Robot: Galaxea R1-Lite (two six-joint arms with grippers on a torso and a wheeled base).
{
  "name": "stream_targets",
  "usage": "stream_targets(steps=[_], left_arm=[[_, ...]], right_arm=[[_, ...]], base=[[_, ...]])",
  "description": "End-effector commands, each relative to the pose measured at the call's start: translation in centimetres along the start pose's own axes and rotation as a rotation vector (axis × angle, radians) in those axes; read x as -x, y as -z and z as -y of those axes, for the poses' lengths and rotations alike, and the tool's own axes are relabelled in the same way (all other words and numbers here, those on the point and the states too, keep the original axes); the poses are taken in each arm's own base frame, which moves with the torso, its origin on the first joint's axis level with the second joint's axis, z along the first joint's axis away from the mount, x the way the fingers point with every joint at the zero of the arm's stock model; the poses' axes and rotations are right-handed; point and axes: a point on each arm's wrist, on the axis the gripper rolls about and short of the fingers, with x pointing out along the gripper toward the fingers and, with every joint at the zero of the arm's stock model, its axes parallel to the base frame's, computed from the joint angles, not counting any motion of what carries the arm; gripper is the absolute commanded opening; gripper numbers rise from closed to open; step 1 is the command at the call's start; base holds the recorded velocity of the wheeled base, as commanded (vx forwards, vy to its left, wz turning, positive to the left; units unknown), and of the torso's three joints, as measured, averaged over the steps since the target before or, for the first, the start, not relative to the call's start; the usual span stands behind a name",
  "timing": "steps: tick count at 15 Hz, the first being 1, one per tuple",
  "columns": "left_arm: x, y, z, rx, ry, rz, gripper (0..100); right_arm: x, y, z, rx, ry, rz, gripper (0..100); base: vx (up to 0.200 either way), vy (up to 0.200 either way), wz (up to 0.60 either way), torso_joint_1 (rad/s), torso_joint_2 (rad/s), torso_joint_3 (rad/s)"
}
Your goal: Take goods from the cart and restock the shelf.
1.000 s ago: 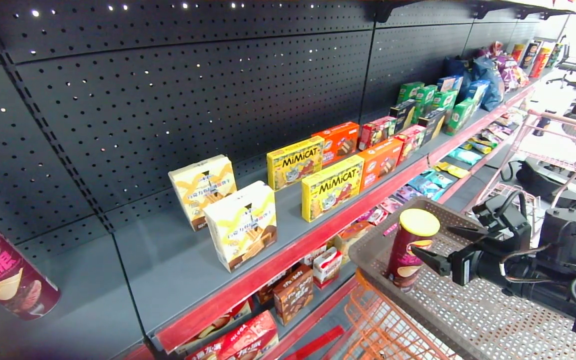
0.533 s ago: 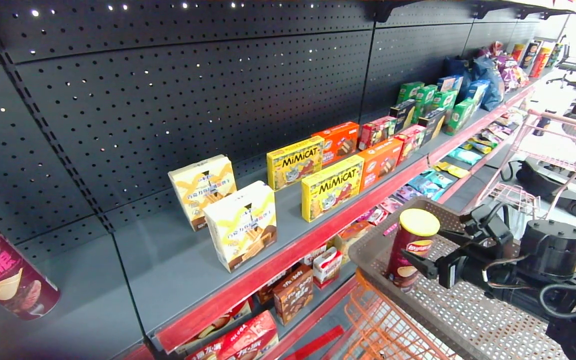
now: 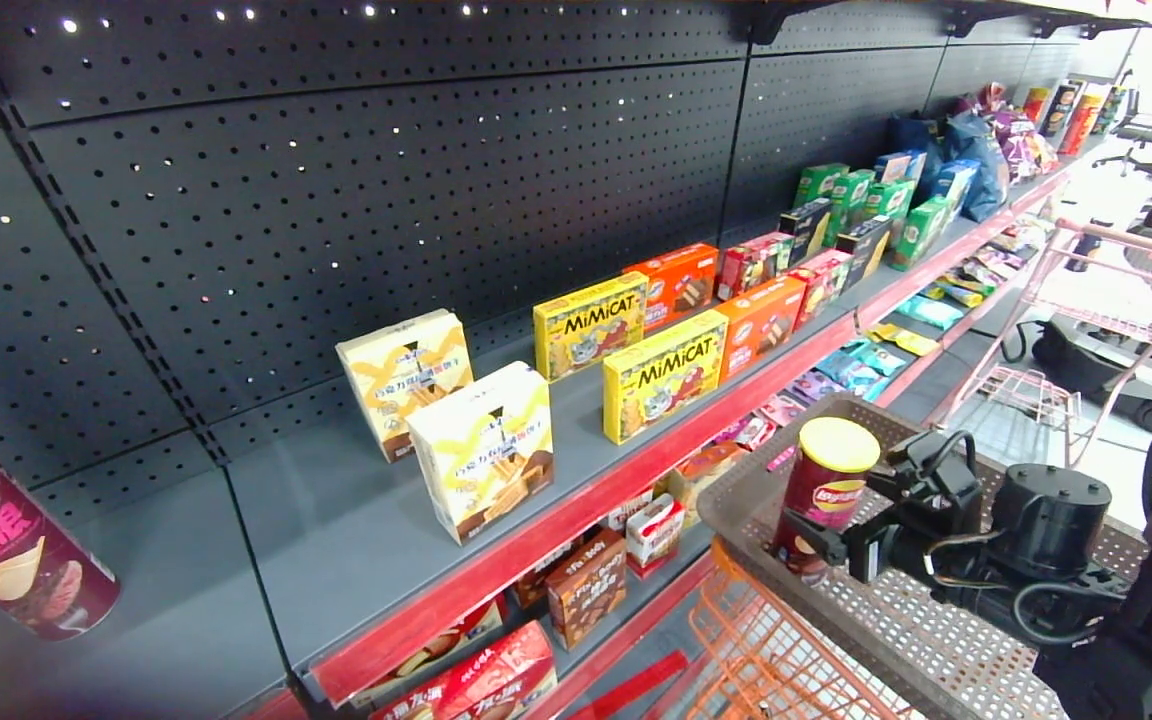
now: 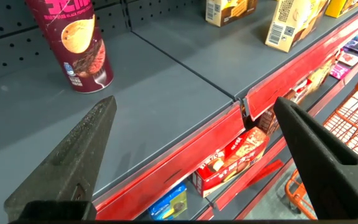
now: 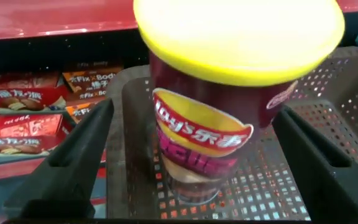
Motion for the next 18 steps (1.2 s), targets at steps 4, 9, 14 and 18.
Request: stream_targets(steps=[4,9,14,18], left_arm=[[0.0,0.0,0.0,0.001,0.0,0.001,100],[0.0,0.0,0.0,0.001,0.0,-0.001,100],[0.0,0.0,0.0,0.001,0.0,0.001,100],[0.0,0.0,0.0,0.001,0.0,0.001,100]], right_arm=[[-1.4,0.7,0.2,0.007,0.001,0.012,100],[-2.8,1.0,0.4,0.012,-0.008,0.032,100],[-3.1,0.7,0.8,0.078,-0.076,0.065,0],[-2.3,-0.4,1.8,0.075,-0.04,0.084,0]], base=[[0.0,0.0,0.0,0.0,0.0,0.0],[0.0,0.0,0.0,0.0,0.0,0.0],[0.0,0.0,0.0,0.0,0.0,0.0],[0.0,0.0,0.0,0.0,0.0,0.0]])
